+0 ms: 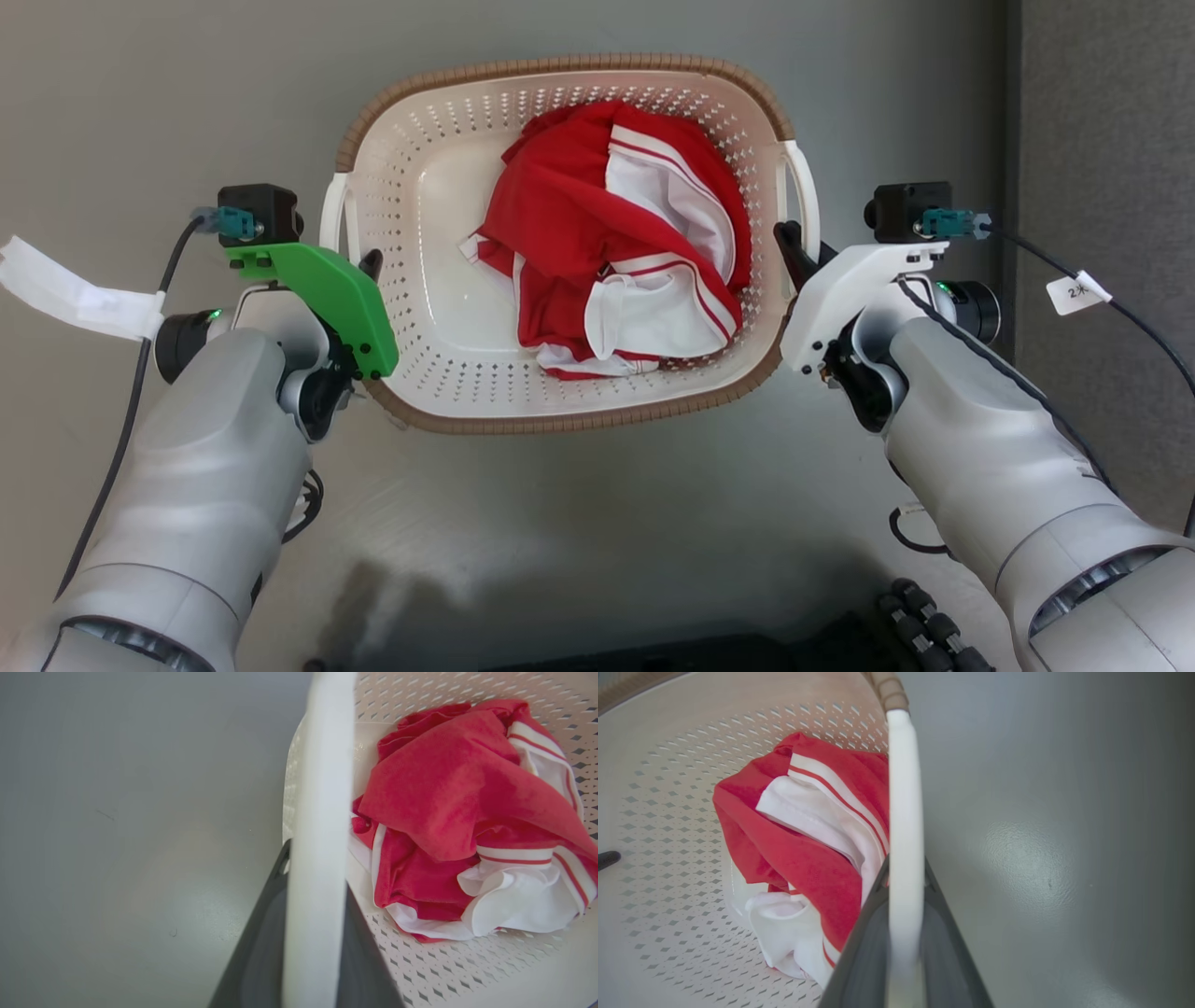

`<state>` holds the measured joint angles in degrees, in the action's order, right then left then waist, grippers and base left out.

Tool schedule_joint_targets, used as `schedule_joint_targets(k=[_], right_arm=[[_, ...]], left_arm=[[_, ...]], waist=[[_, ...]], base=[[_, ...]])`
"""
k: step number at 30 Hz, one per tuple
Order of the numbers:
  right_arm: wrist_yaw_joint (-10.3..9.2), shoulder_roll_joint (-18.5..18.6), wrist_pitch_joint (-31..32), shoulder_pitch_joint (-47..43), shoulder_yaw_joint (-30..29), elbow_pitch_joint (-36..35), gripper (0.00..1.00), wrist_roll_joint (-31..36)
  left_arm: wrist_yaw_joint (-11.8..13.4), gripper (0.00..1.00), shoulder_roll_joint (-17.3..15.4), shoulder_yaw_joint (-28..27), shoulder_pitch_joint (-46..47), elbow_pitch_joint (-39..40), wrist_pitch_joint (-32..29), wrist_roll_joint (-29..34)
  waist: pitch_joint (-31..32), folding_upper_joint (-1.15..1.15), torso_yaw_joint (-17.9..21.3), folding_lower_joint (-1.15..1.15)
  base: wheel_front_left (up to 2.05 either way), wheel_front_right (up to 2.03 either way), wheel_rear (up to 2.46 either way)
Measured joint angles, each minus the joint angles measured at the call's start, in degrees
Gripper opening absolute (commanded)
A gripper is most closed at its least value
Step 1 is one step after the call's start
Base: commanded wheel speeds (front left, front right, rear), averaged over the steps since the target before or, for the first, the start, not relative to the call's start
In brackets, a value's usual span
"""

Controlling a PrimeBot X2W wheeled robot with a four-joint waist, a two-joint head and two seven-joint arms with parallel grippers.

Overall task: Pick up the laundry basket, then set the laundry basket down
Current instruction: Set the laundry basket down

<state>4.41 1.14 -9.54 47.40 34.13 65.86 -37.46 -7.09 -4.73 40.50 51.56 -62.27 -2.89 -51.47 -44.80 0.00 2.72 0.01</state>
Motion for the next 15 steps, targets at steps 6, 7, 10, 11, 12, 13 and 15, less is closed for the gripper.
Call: schedule_joint_targets(k=[6,7,10,11,12,13,15], right_arm=[[0.0,0.04,-0.98,0.35,-0.09,-0.32,0.0,-0.91],[0.0,0.05,-1.1,0.38,-0.1,-0.38,0.0,-0.97],[0.0,0.14,-1.58,0.73,-0.1,-0.32,0.0,-1.14],[-0.01,0.19,-1.58,0.79,-0.09,-0.25,0.0,-1.19],[-0.01,0.23,-1.77,0.82,-0.08,-0.19,0.0,-1.19],[0.0,0.3,-2.27,0.86,-0.08,-0.19,0.0,-1.18],[0.02,0.37,-2.89,1.29,-0.08,-0.2,0.0,-1.18]], left_arm=[[-0.03,0.0,-0.12,0.37,0.99,-0.09,1.55,0.26],[-0.03,0.0,-0.11,0.43,1.18,-0.1,1.94,0.26],[-0.03,0.0,0.11,0.52,1.4,-0.37,2.93,0.27],[-0.03,0.0,0.22,0.53,1.41,-0.44,2.94,0.27],[-0.03,0.0,0.29,0.52,1.42,-0.53,3.04,0.26],[-0.03,0.0,0.31,0.51,1.47,-0.59,3.35,0.26],[-0.03,0.0,0.35,0.52,1.7,-0.65,4.19,0.26]], waist=[[-3.41,0.0,-0.05,0.0],[-3.85,0.0,-0.04,0.0],[-5.33,0.0,0.01,0.0],[-5.63,0.0,0.0,0.0],[-5.91,0.0,-0.01,0.0],[-6.18,0.0,-0.04,-0.01],[-6.65,0.0,-0.15,-0.01]], base=[[0.0,0.0,0.0],[0.0,0.0,0.0],[0.0,0.0,0.0],[0.0,0.0,0.0],[0.0,0.0,0.0],[0.0,0.0,0.0],[0.0,0.0,0.0]])
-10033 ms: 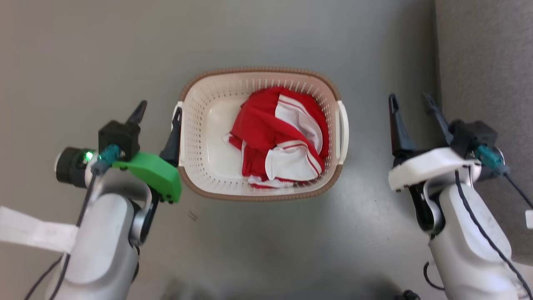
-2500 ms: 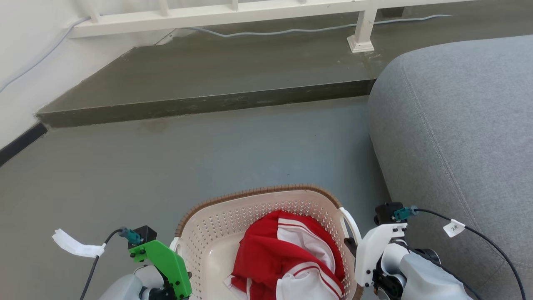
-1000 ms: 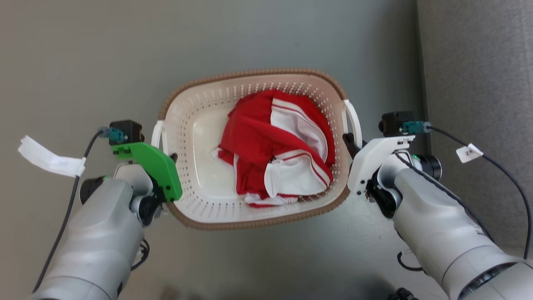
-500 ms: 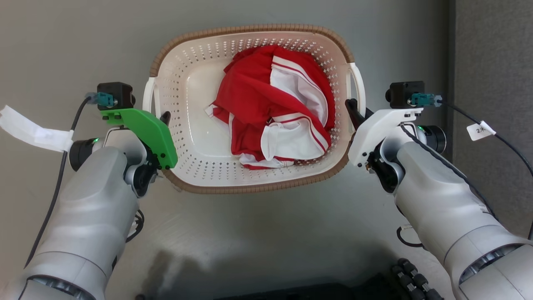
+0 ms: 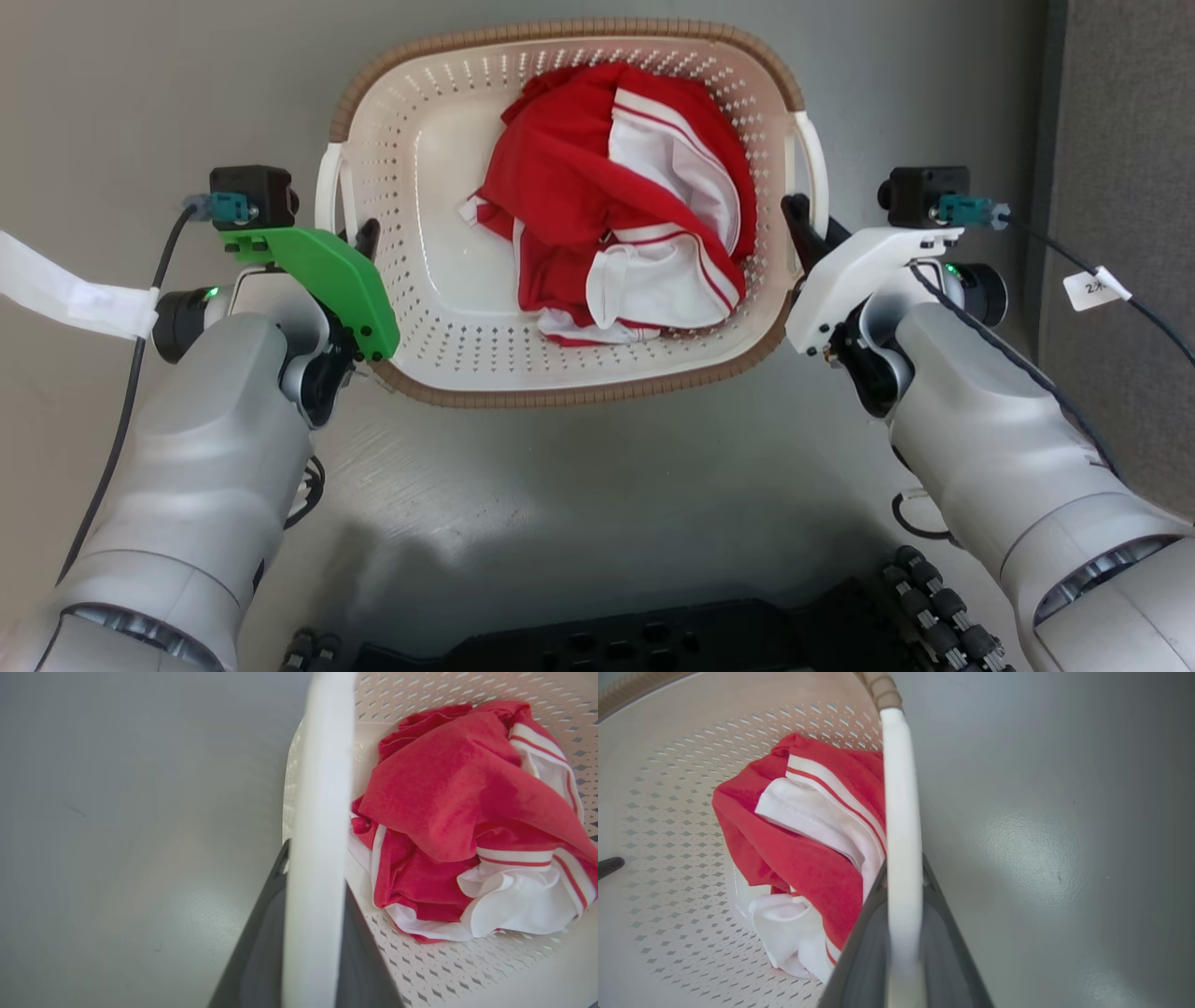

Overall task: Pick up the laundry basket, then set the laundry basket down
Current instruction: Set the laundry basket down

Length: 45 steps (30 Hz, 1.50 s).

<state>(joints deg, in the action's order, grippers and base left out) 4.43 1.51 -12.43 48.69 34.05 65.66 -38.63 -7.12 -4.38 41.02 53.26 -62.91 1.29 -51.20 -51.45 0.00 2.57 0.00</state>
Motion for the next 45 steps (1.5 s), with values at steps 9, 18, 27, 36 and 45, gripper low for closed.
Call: schedule_joint_targets(k=[9,18,27,36,45], right_arm=[[0.33,0.36,-1.49,1.34,-0.22,0.05,0.0,-0.18],[0.62,0.42,-2.1,1.35,-0.29,0.45,0.0,-0.27],[1.05,0.56,-2.14,1.56,0.58,1.02,0.0,-0.27],[1.22,1.85,-0.59,0.85,1.29,1.98,1.0,-1.58],[1.61,2.01,-1.19,-0.15,1.52,1.48,1.0,-1.87]], left_arm=[[0.0,0.0,0.21,0.6,1.17,-0.54,0.8,-0.01],[0.0,0.0,0.24,1.57,1.37,-0.79,0.83,-0.03],[-0.01,0.25,0.42,3.1,1.47,-1.2,0.76,-0.04],[-0.19,1.0,-0.24,3.85,1.53,-1.48,1.48,-0.04],[-0.19,1.0,-0.46,3.3,1.1,-2.19,5.55,-1.03]], waist=[[-1.32,0.0,-0.48,0.0],[-1.42,0.0,-0.61,-0.01],[-0.99,0.0,-0.73,-0.01],[-0.01,0.0,-1.1,0.0],[2.26,0.0,-1.17,0.0]], base=[[0.0,0.0,0.0],[0.0,0.0,0.0],[0.0,0.0,0.0],[0.0,0.0,0.0],[0.0,0.0,0.0]])
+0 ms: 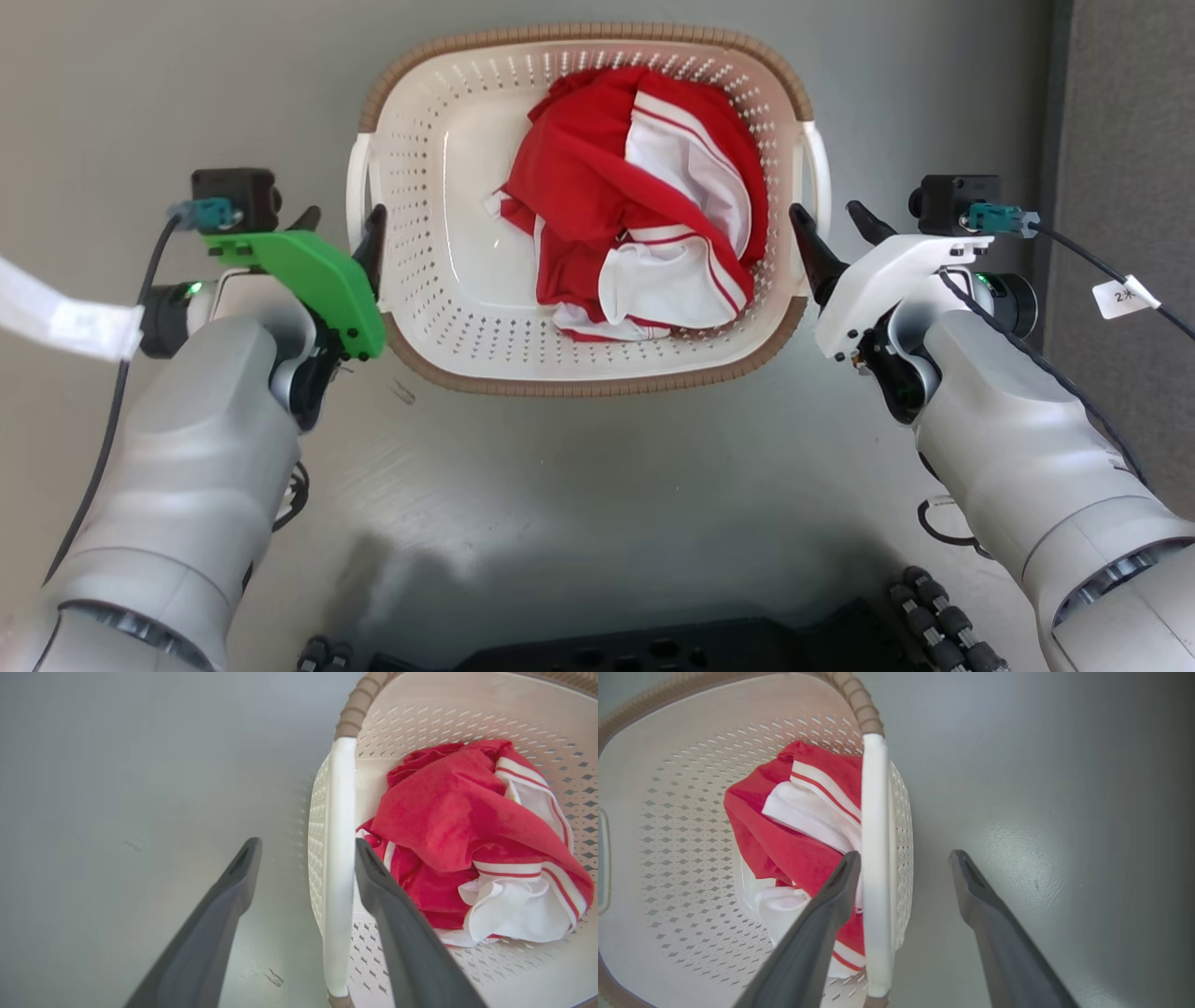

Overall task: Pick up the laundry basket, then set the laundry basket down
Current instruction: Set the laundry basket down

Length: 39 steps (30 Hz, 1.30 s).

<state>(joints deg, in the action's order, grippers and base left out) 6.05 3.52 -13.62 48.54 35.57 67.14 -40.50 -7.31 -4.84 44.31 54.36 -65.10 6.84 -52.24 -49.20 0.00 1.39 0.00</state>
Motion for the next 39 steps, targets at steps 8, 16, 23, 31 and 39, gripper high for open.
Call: schedule_joint_targets(k=[8,16,23,31,39], right_arm=[[0.01,0.14,-0.6,-2.26,-0.55,-1.42,1.0,0.2],[-1.05,2.48,-0.74,-3.71,-3.58,-7.34,1.0,1.94],[-2.67,3.59,-0.76,-7.9,-6.1,-13.21,1.0,3.76],[-5.68,4.03,-0.81,-12.48,-9.85,-22.86,1.0,7.95],[-7.24,4.41,-0.81,-18.09,-11.94,-29.72,1.0,11.57]], left_arm=[[-0.07,1.0,-2.24,0.79,-3.99,0.05,7.06,1.4],[-0.07,1.0,-3.2,0.32,-6.43,1.85,7.86,3.67],[1.72,1.0,-4.83,-3.72,-7.69,9.89,7.82,5.52],[5.36,1.0,-7.32,-8.83,-13.77,19.45,7.82,10.34],[8.78,1.0,-7.92,-11.65,-19.54,27.7,7.82,14.64]], waist=[[5.0,0.0,0.49,0.0],[10.58,0.0,0.95,0.0],[15.99,0.0,1.22,0.0],[23.03,0.0,1.71,0.0],[28.62,0.0,2.21,0.0]], base=[[0.0,0.0,0.0],[0.0,0.0,0.0],[0.0,0.0,0.0],[0.0,0.0,0.0],[0.0,0.0,0.0]])
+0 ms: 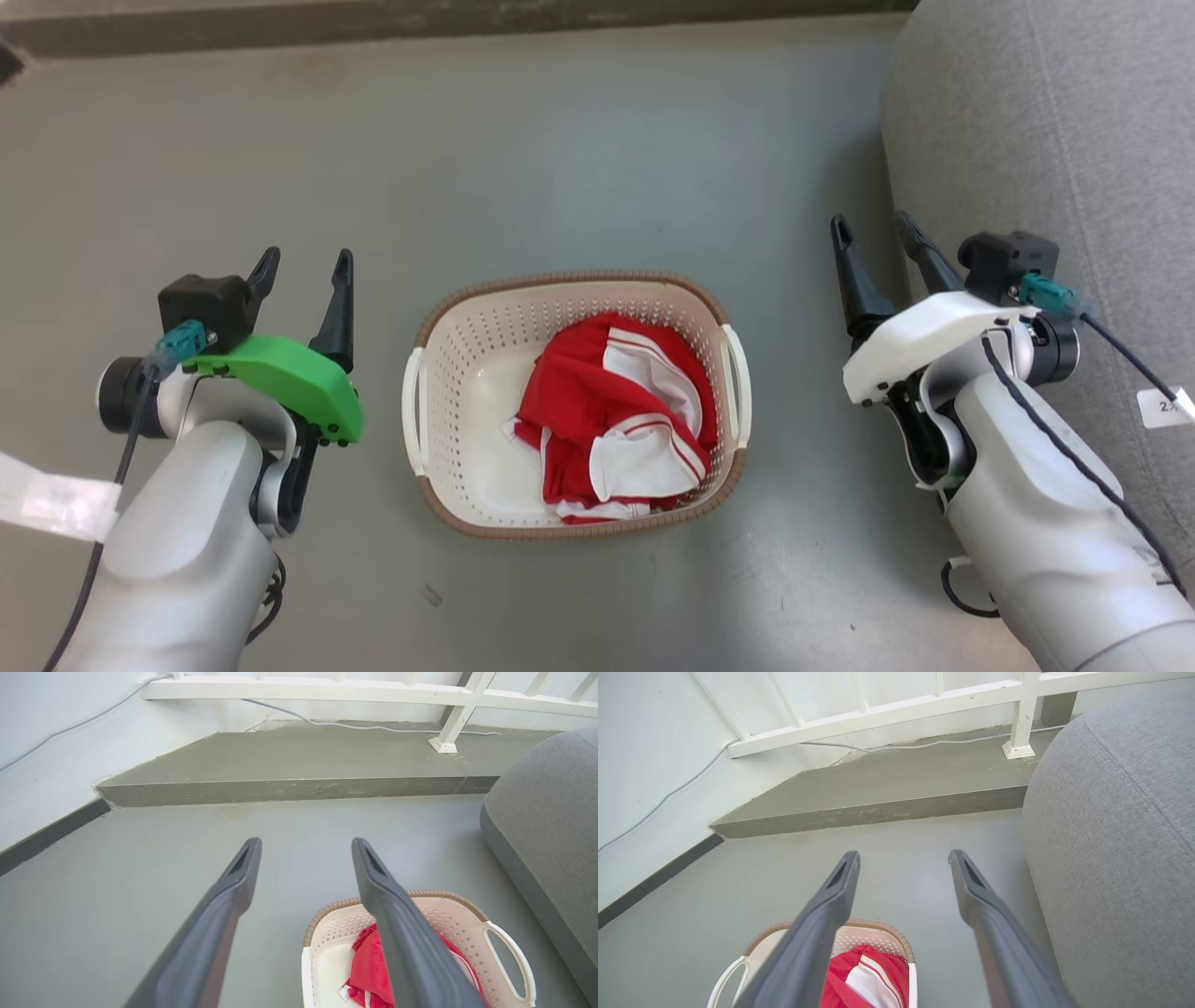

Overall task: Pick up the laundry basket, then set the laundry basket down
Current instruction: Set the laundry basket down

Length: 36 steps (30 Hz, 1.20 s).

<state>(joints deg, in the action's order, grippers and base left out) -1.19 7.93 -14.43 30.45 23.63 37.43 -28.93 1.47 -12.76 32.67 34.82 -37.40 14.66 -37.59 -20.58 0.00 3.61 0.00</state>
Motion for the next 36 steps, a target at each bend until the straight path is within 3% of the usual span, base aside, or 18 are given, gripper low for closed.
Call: schedule_joint_targets(k=[10,36], right_arm=[[-2.04,0.87,0.0,-6.12,-1.8,-7.61,1.0,4.5],[-4.05,1.12,0.0,-22.08,-6.44,-21.21,1.0,9.71]], left_arm=[[3.32,1.0,-1.23,-2.93,-8.02,10.02,0.0,4.59],[5.19,1.0,-0.37,-6.95,-28.98,25.19,0.0,10.62]], waist=[[5.32,0.0,0.43,0.0],[15.67,0.0,1.18,0.0]], base=[[0.0,0.0,0.0],[0.0,0.0,0.0]])
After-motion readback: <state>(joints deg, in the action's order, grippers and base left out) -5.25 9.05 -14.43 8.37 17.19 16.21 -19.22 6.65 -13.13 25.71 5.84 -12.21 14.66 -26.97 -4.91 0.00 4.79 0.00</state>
